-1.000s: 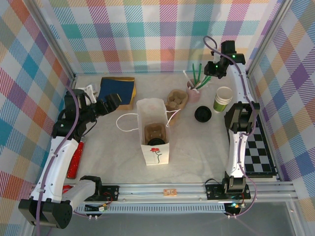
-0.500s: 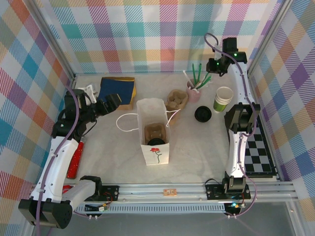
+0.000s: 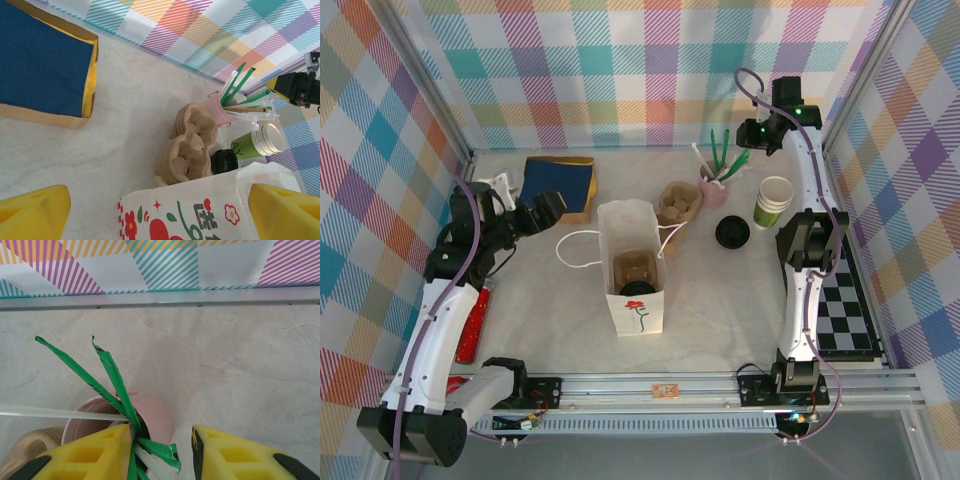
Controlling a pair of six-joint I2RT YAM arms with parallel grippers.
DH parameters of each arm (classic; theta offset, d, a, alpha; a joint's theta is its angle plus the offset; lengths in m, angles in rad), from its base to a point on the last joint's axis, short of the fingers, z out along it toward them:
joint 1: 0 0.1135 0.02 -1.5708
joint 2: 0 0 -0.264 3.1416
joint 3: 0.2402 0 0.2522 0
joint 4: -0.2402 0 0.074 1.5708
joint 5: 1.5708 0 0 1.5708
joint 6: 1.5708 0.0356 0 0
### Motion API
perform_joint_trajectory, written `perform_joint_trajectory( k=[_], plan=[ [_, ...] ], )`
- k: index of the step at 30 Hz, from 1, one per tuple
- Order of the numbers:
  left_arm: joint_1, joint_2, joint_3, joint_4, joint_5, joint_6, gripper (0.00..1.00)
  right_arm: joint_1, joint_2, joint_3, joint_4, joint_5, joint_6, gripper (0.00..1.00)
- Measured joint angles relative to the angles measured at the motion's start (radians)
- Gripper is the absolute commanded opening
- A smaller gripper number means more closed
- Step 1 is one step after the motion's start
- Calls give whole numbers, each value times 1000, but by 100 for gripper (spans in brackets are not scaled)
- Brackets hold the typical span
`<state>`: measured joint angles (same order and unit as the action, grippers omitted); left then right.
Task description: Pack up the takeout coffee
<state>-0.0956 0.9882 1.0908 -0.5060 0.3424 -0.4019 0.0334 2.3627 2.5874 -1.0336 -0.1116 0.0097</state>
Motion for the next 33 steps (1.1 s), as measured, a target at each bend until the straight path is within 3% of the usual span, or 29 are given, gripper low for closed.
perform_joint_trajectory(
  k=[5,19,33],
  plan=[
    [0,0,0,-3,-3,3,91,0,0,0,0,17,-2,43],
    [0,0,0,-8,-3,3,92,0,14,1,-8,21,-19,35],
    [0,0,0,-8,-3,3,92,5,23,1,-16,23,-32,7]
  ],
)
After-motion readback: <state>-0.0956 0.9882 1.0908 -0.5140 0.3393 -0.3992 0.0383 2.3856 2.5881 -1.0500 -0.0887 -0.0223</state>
